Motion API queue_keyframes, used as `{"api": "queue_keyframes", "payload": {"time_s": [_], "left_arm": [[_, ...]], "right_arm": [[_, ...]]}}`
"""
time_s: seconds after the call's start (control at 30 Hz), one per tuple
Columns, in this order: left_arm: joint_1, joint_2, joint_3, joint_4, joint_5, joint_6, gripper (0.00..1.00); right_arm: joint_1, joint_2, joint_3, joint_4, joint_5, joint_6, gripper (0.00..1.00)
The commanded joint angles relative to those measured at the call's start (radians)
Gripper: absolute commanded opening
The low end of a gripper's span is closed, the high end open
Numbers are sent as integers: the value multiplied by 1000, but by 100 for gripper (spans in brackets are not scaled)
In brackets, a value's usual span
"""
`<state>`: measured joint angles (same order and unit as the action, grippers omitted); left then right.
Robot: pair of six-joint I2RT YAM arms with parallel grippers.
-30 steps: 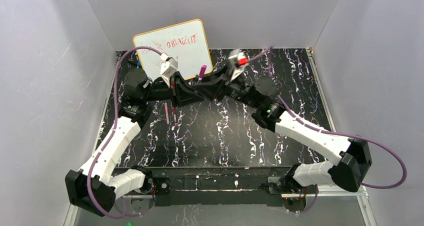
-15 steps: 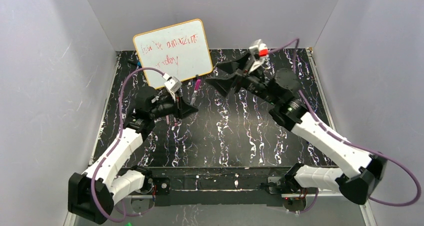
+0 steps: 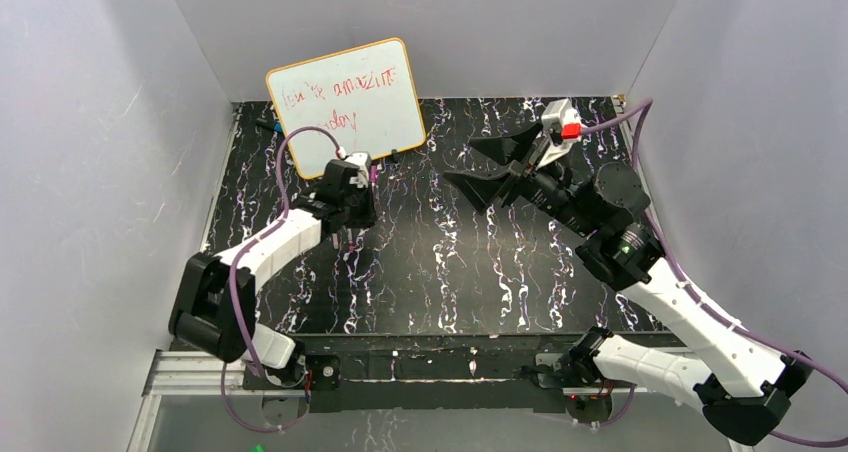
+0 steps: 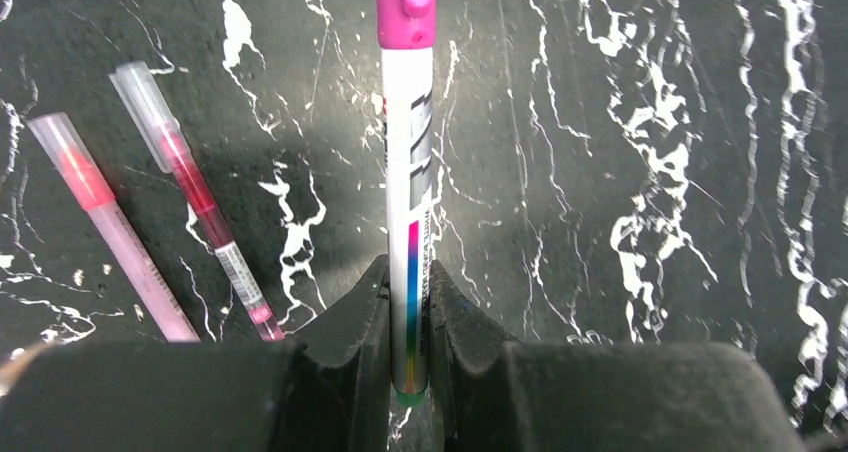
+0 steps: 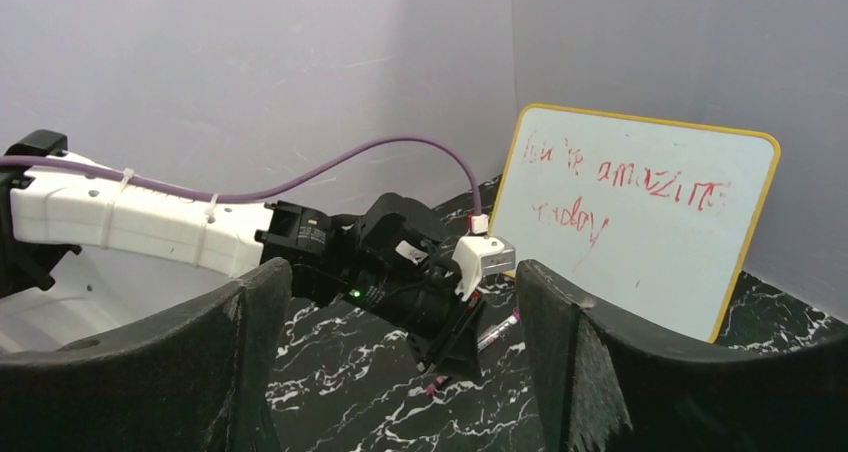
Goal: Insert the pens into the pen caps
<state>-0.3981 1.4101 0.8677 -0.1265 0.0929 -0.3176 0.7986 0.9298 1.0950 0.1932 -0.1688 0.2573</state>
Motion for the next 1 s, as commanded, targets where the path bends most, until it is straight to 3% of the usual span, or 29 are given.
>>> {"api": "queue_keyframes", "payload": {"time_s": [0.0, 0.13, 0.27, 0.63, 0.73, 0.97], "left_arm": [[-106, 78, 116, -138, -312, -21, 0], [-159, 214, 200, -273, -448, -70, 0], [-163, 249, 186, -282, -489, -160, 0], [-161, 251, 118, -226, -432, -236, 0], [-158, 257, 109, -214, -401, -244, 13], [-136, 260, 76, -176, -325, -260, 27]], "right_arm": [[-1, -54, -4, -43, 33, -26, 90], [-1, -86, -9, -74, 49, -33, 91], [-1, -114, -8, -108, 61, -40, 91], [-1, -150, -3, -152, 72, -42, 91], [-2, -151, -7, -155, 71, -41, 92], [-1, -145, -16, -155, 78, -39, 92]]}}
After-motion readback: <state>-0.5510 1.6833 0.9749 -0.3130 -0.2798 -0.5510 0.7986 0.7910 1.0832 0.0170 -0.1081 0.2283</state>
